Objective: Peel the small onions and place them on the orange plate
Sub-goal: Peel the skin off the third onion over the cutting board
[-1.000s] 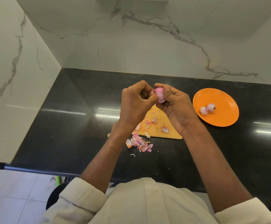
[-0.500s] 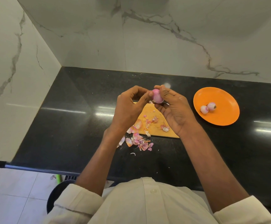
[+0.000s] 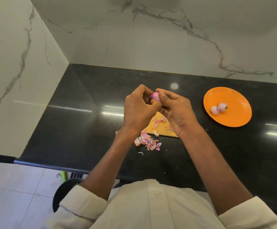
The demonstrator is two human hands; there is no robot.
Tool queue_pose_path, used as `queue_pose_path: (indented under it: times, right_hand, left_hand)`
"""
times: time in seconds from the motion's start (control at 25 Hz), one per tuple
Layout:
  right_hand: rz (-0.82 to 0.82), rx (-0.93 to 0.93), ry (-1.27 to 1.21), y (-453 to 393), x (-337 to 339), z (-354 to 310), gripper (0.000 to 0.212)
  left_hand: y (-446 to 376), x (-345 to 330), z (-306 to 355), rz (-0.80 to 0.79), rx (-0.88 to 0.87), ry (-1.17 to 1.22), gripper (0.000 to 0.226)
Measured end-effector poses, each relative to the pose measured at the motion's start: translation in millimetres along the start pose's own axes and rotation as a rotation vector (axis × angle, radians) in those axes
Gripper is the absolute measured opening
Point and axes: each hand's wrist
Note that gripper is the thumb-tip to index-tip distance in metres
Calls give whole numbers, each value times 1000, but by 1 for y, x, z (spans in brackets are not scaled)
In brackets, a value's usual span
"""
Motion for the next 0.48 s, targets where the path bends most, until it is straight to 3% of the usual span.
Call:
queue_pose_path:
  times: [0.32, 0.48]
  right_hand:
    - [-33, -12, -7, 0, -8, 0, 26]
    - [28, -17, -29, 1, -12, -2, 25]
  left_hand:
    - [5, 3, 2, 127, 92, 11, 12]
    - [-1, 20, -13, -46, 69, 159, 10]
Point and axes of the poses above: each hand's wrist, its own y-axis away from the middle knuckle, its own x-axis out of the back of the hand, z = x × y, and after that the axes turned 3 degrees about x, right-handed
